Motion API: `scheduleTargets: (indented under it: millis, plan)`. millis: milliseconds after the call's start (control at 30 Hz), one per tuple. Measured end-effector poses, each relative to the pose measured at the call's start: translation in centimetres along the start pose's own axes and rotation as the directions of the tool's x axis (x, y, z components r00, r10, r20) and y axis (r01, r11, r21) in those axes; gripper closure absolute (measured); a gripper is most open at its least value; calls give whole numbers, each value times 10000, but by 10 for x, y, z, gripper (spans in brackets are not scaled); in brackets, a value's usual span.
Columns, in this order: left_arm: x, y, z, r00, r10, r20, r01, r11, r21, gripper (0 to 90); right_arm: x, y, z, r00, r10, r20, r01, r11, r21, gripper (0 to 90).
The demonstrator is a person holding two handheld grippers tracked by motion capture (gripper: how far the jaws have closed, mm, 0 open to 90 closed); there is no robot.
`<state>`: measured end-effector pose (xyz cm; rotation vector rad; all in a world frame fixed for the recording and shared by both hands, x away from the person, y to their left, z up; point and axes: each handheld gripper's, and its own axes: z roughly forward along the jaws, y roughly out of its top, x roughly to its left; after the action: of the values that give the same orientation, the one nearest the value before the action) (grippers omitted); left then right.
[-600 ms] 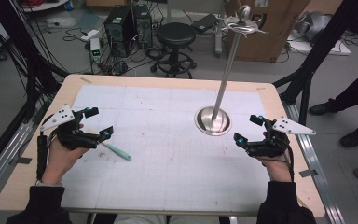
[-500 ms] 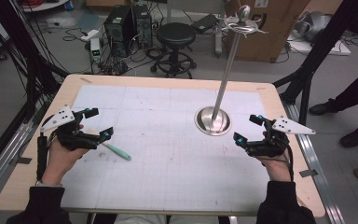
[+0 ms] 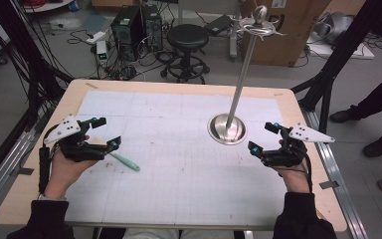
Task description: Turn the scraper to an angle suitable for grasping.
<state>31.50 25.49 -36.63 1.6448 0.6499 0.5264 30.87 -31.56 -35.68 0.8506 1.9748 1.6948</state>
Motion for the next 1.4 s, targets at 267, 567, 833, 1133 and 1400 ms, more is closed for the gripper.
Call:
scheduleTargets:
  millis: [267,567,833,1133,1400]
  plan:
    - [-1,-6,2,9995,148,-281,-114,9926,1208,799,0,-3,2,10000,-14,53,13,9998,210,7]
    - [1,-16,3,9998,18,-186,14,9846,1746,898,1,-3,0,10000,18,88,-19,9998,178,7]
    - [2,-21,2,9997,172,-172,-131,9762,2166,899,1,-4,0,10000,35,73,-37,9998,187,7]
    - [7,-28,-4,9992,308,-271,-230,9673,2525,899,0,-5,3,9999,34,95,-37,9996,278,7]
    - [11,-42,-3,9998,192,72,-205,9493,3138,899,0,-6,4,9999,79,96,-82,9994,325,7]
